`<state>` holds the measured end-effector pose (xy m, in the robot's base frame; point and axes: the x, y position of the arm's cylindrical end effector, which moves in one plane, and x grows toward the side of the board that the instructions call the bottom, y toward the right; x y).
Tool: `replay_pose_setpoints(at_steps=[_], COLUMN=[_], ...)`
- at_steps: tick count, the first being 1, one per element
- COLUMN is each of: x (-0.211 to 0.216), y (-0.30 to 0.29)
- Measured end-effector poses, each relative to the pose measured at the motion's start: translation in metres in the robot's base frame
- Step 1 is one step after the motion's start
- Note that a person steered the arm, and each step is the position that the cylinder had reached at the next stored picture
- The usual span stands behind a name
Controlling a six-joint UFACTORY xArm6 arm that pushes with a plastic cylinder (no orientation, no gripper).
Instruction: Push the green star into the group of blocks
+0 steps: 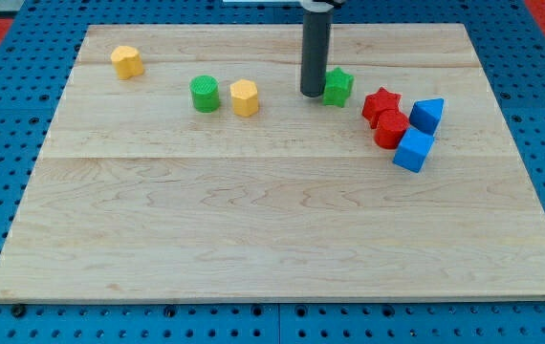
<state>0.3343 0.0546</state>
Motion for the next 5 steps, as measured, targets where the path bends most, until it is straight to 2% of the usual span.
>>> replay_pose_setpoints(at_steps=[1,2,4,5], x=[-0.026,-0.05,0.016,0.018], y=[-0.008,0.01,0.05,0.036])
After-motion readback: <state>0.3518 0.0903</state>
